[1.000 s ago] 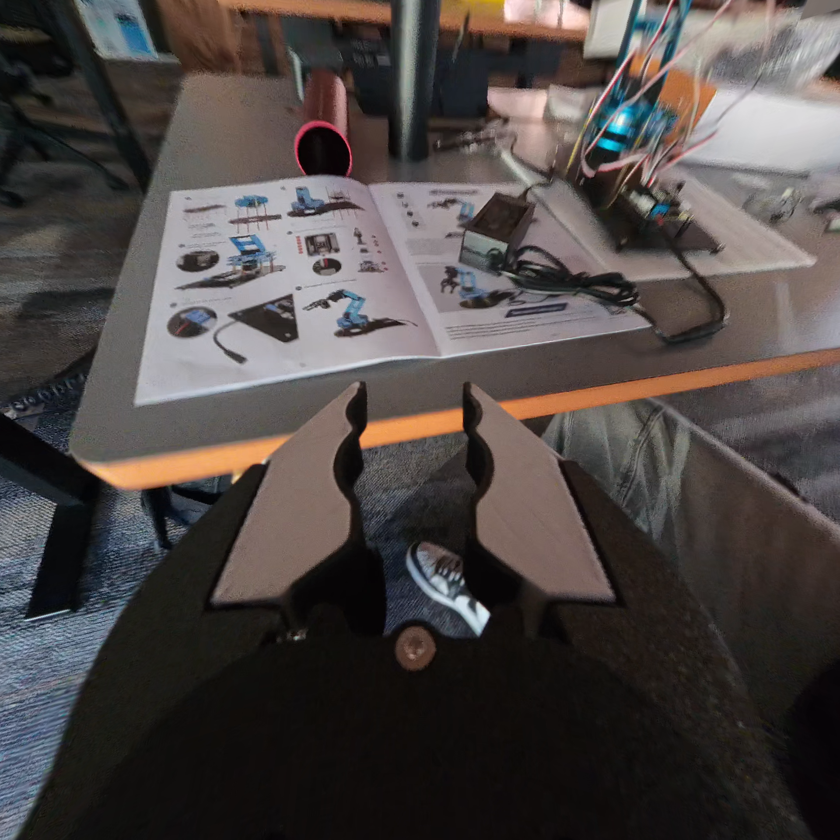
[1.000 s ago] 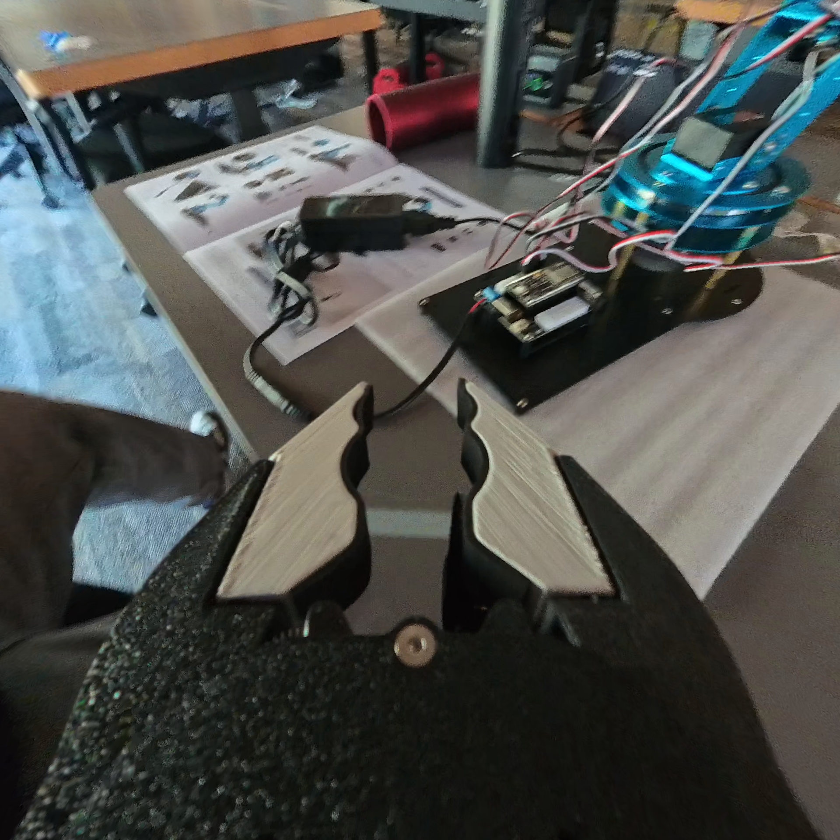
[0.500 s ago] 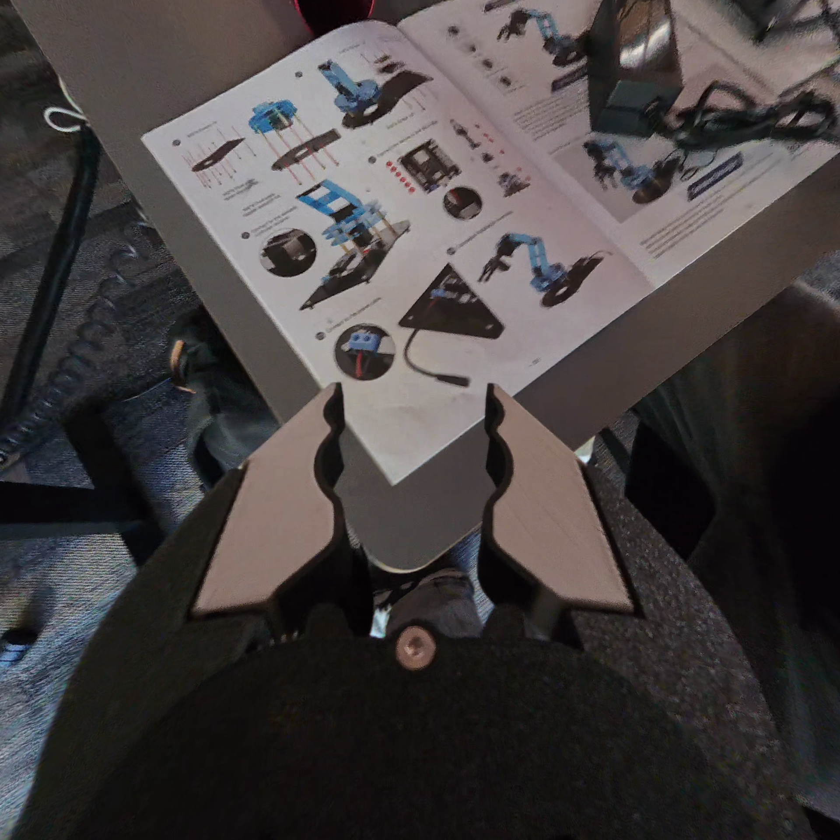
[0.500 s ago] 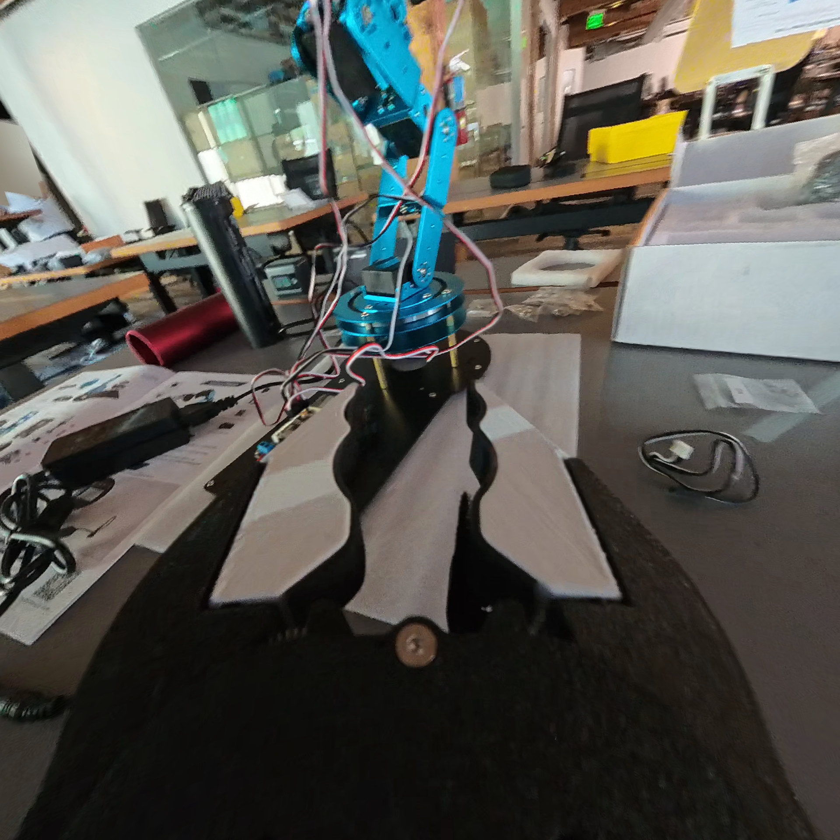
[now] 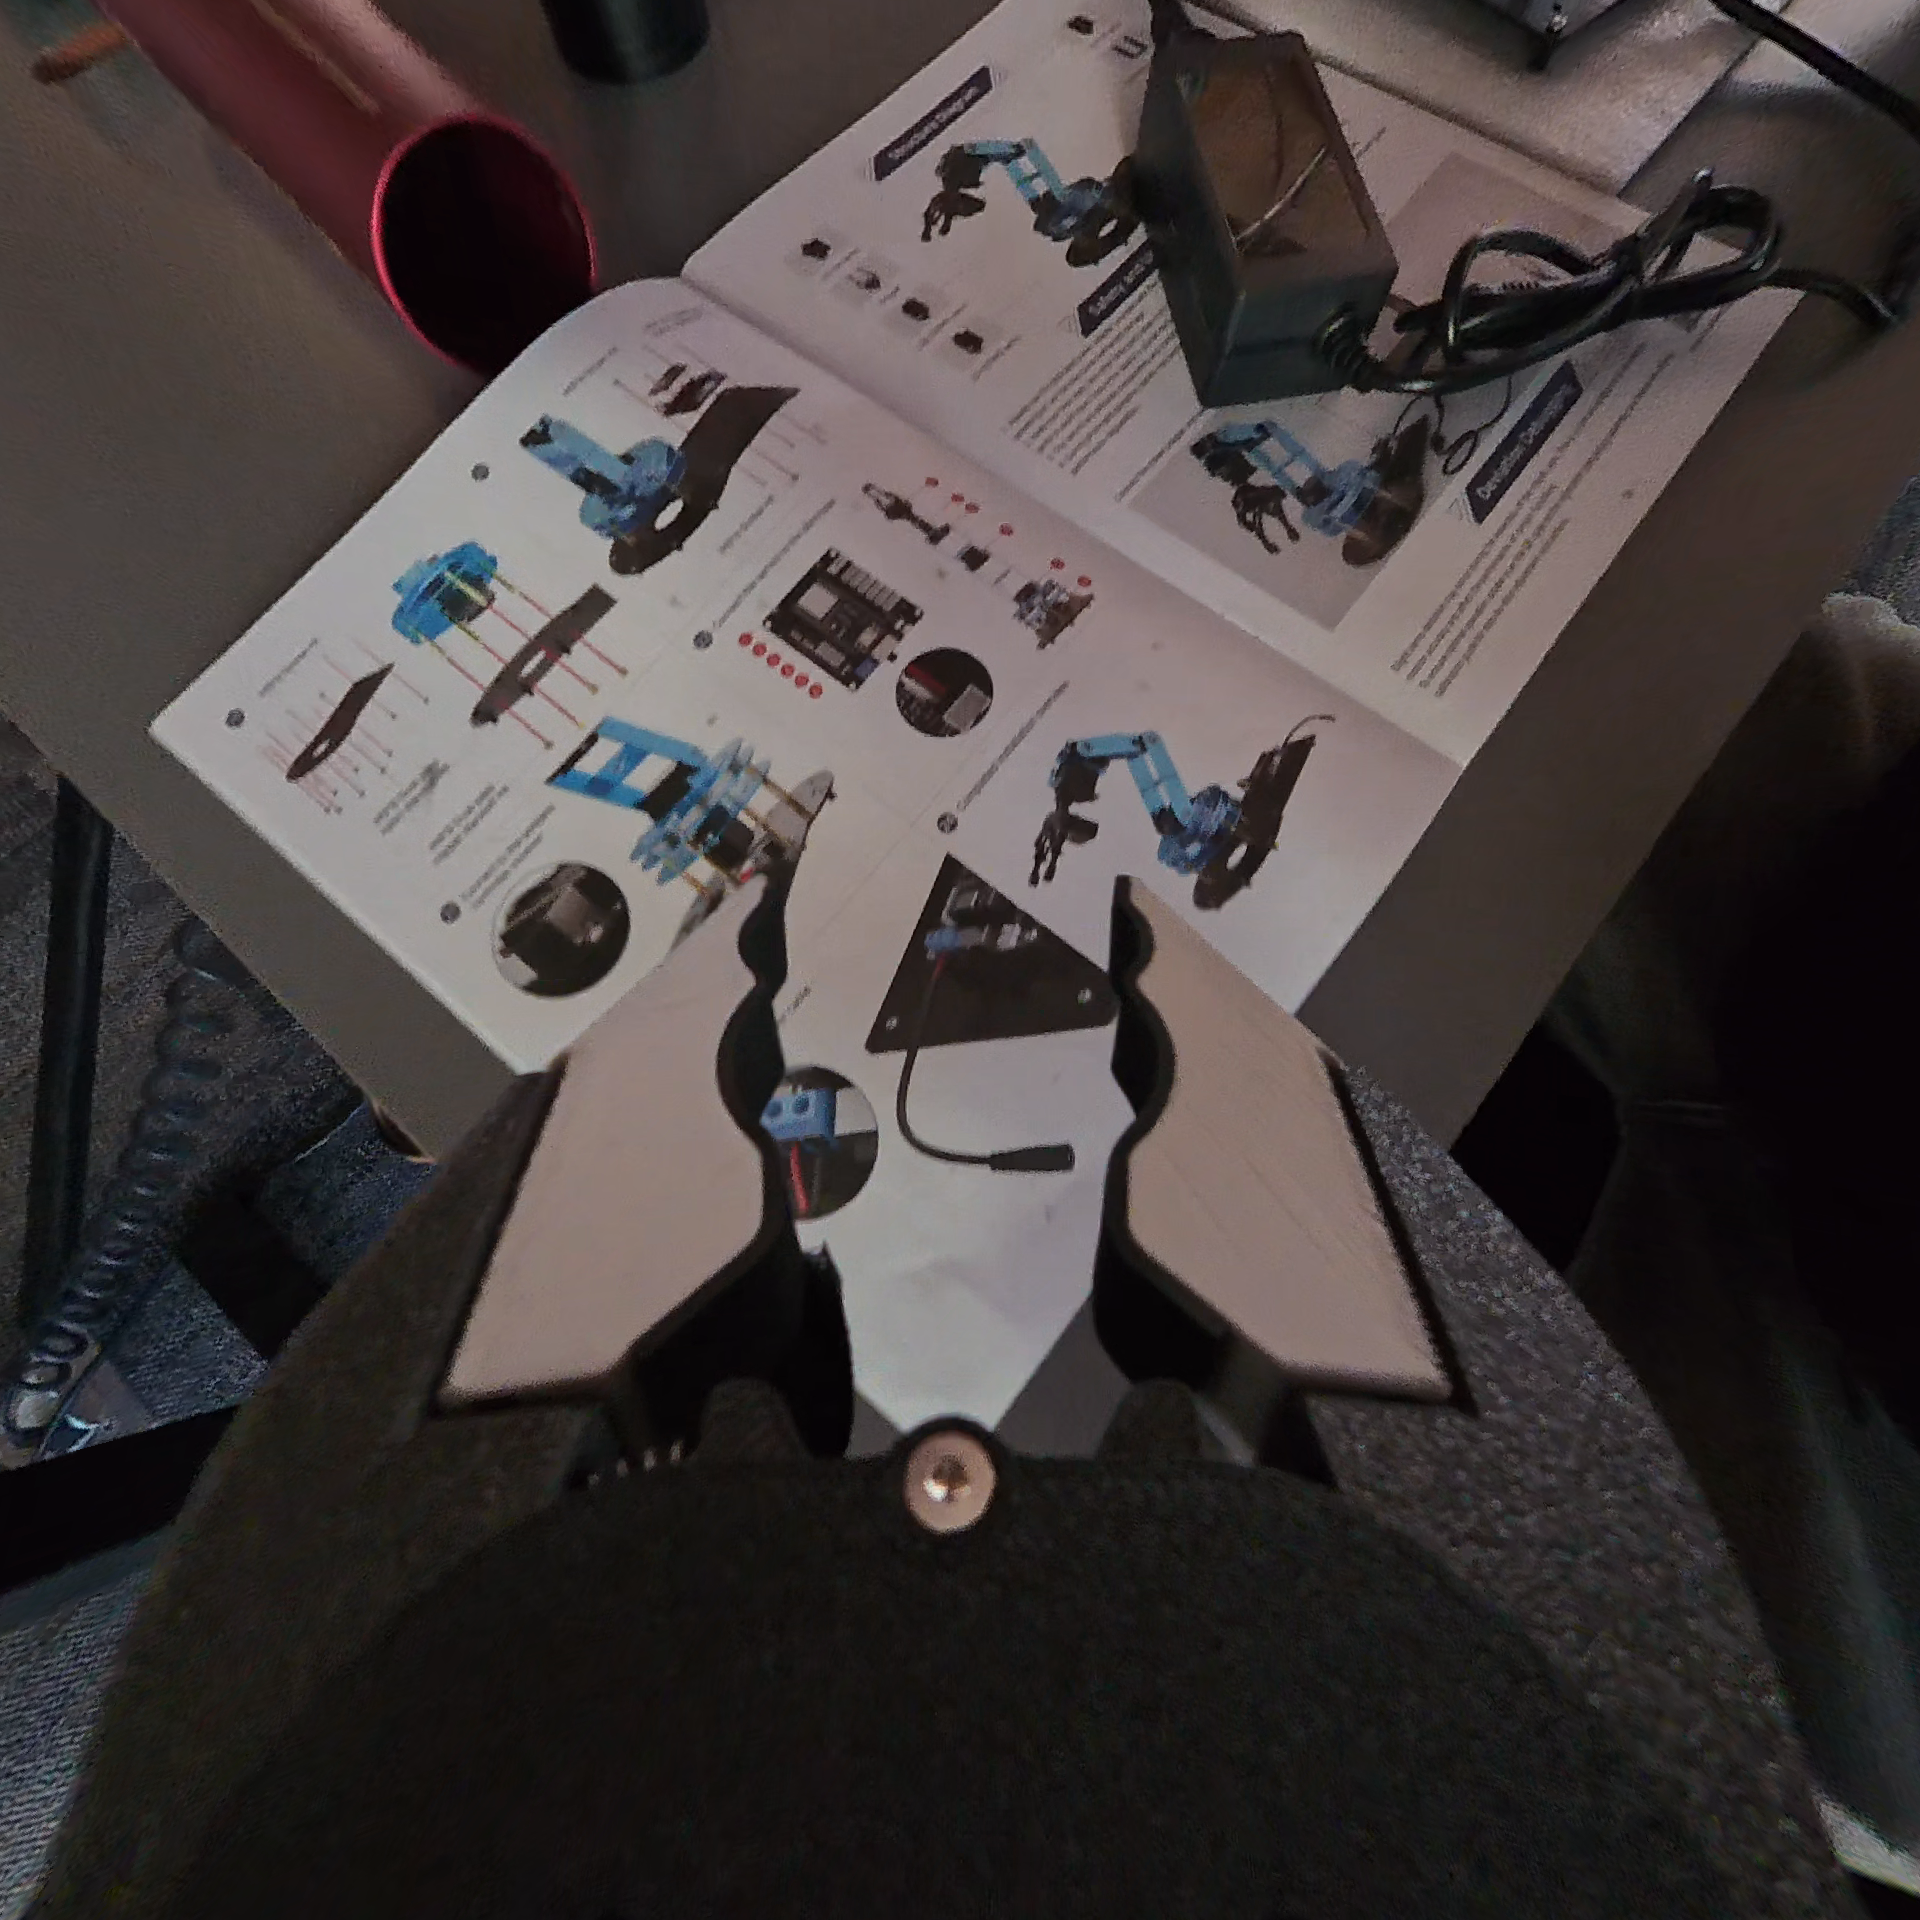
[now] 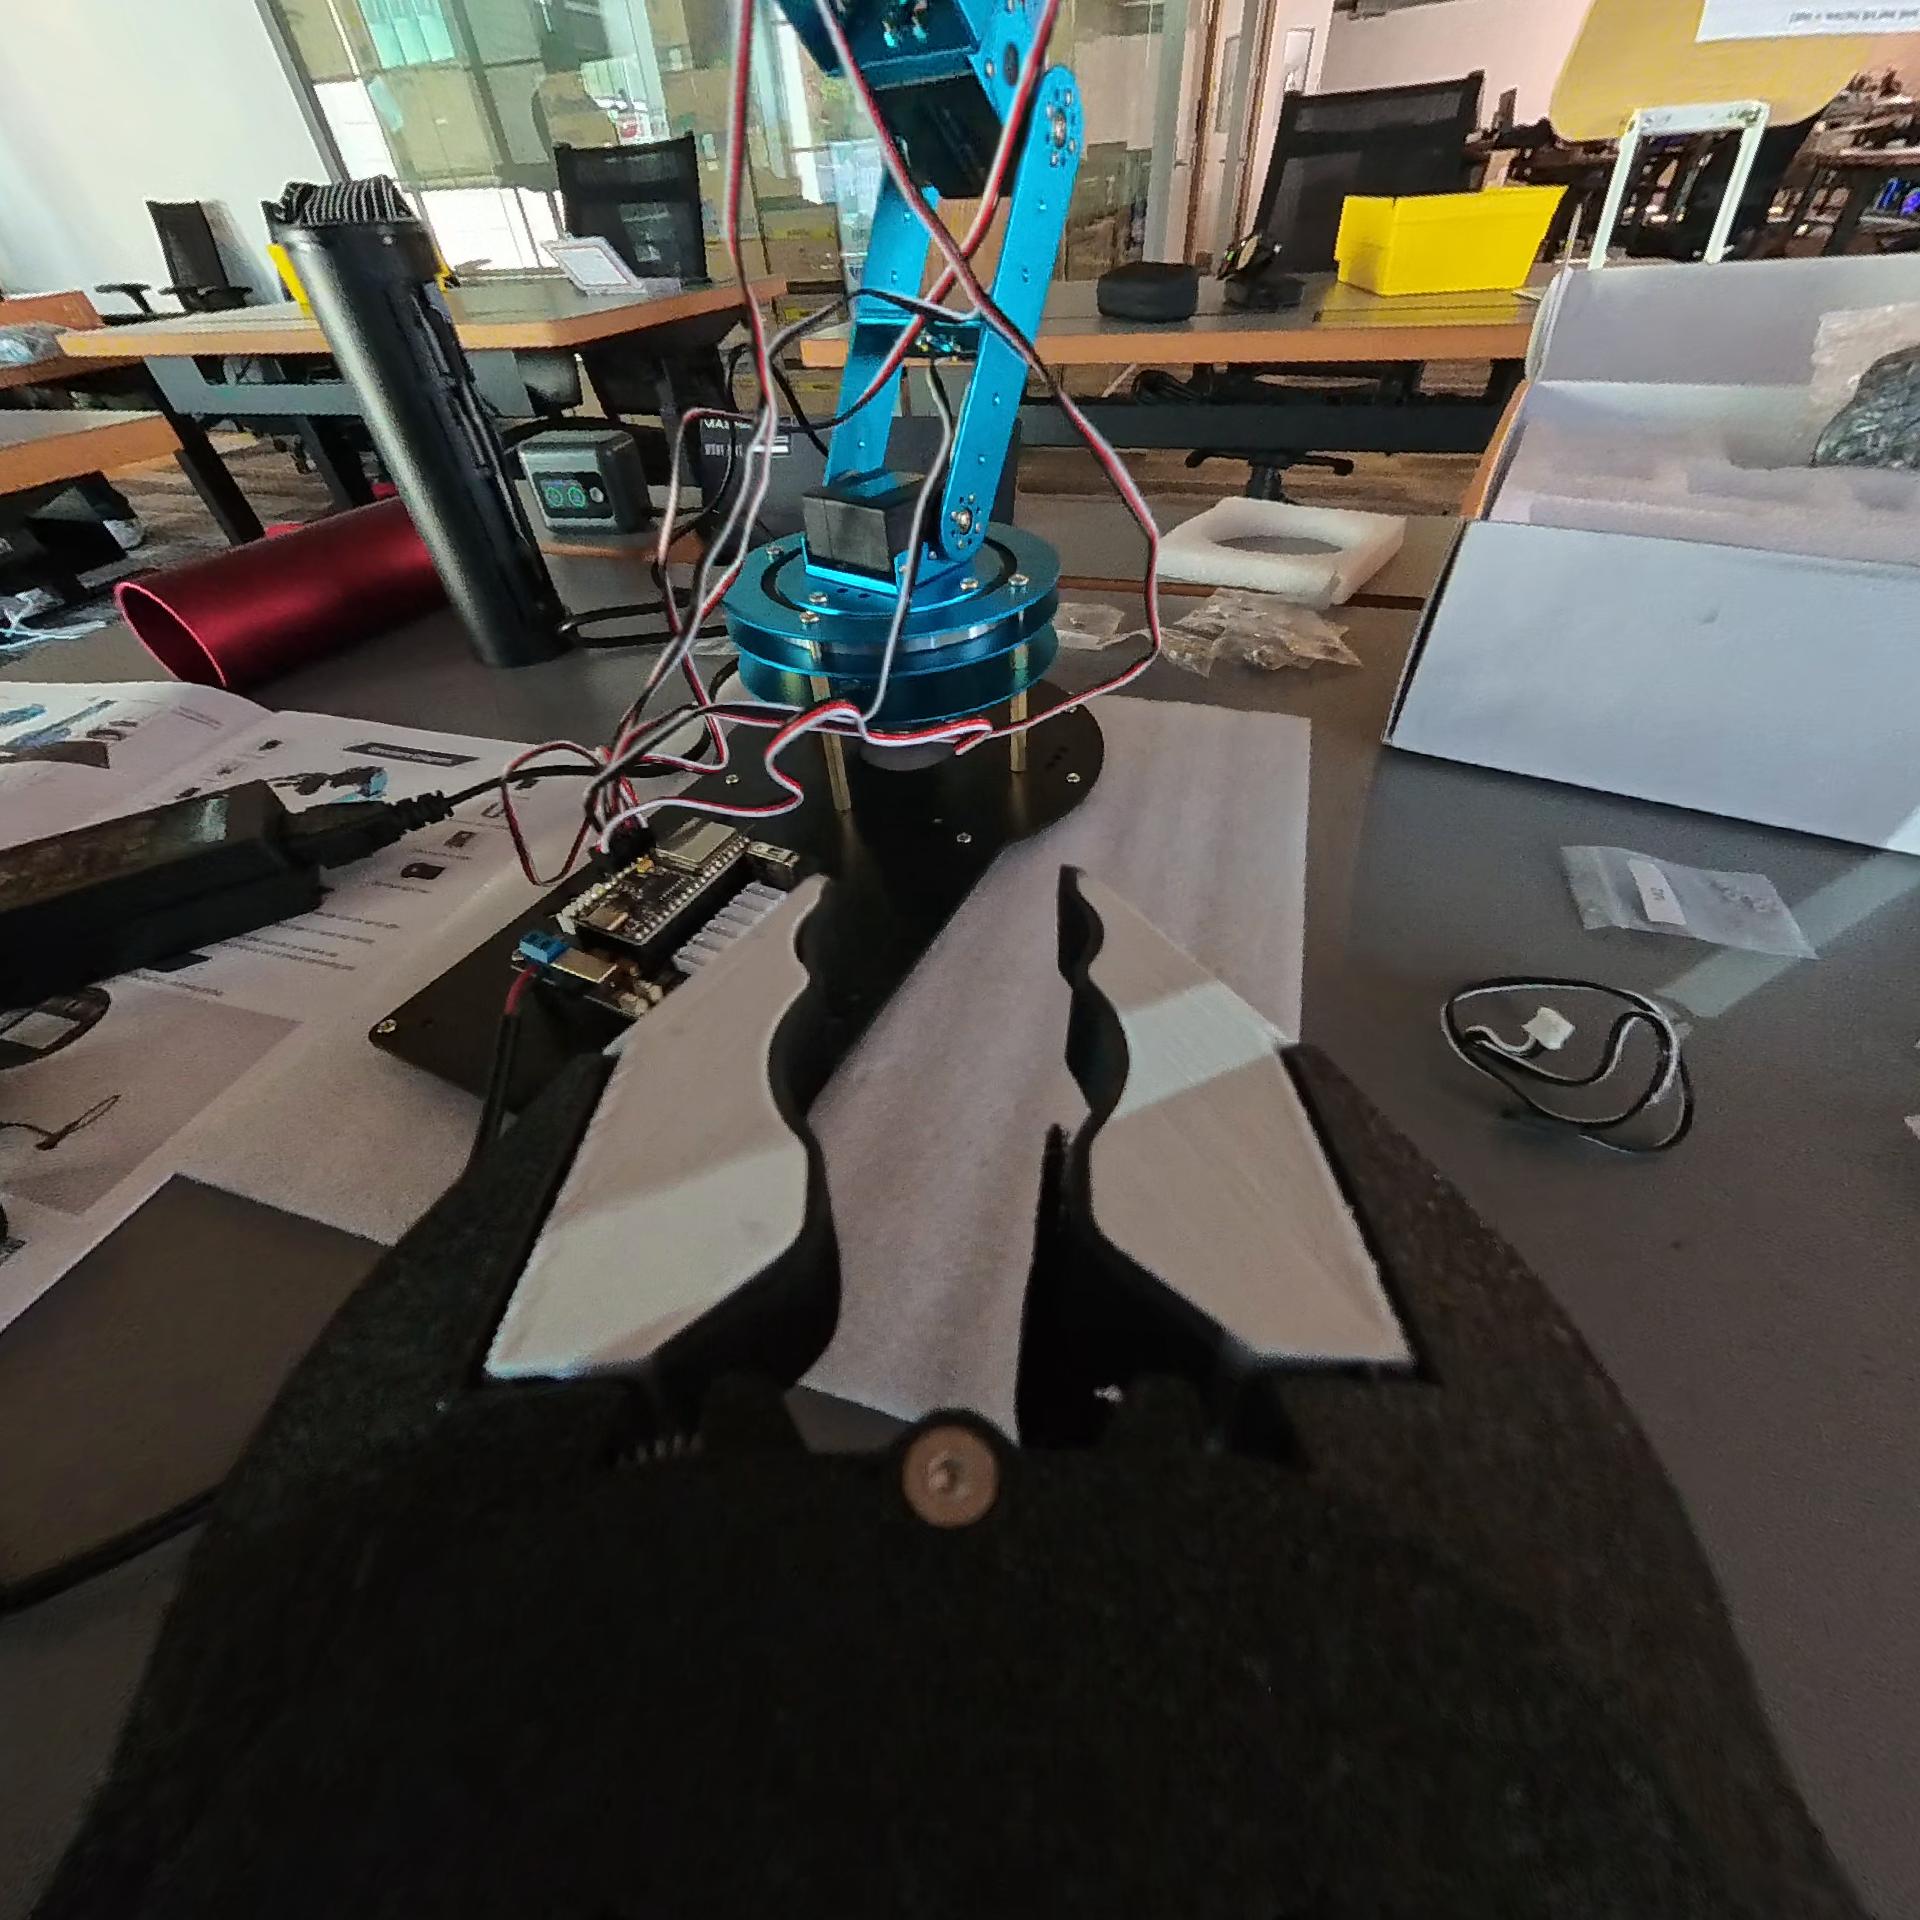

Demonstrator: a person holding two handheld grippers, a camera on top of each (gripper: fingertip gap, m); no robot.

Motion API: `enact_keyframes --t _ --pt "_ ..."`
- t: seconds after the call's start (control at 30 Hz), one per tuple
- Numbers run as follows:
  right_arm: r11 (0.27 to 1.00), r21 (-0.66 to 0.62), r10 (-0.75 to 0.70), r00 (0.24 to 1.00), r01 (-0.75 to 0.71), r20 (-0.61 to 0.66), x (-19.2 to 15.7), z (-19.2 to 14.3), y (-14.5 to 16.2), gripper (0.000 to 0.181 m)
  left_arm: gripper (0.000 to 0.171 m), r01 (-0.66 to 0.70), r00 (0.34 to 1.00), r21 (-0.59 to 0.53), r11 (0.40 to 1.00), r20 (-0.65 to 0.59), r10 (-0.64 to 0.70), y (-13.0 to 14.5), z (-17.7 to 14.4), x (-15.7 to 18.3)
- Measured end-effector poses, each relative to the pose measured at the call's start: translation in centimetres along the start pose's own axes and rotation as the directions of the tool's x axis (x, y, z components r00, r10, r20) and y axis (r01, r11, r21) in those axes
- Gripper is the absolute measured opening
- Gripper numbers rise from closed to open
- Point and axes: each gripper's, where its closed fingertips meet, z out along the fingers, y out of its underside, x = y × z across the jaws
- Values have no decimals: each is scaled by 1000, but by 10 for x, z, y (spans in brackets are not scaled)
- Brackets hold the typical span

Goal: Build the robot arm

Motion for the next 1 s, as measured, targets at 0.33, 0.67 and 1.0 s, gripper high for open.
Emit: enact_keyframes --t 0.33,0.67,1.0 --pt "1000 -12 0 999 1 43 -6 2 2 38 62 10 997 20 1000 75 -12 -28 18 -6" --pt "999 -2 51 997 -51 49 -2 1 1 37 62 -4 996 22 1000 89 2 -31 18 -6" --pt "1000 -23 9 999 -8 36 -4 4 3 37 62 16 993 -3 1000 115 -16 -14 10 -13"
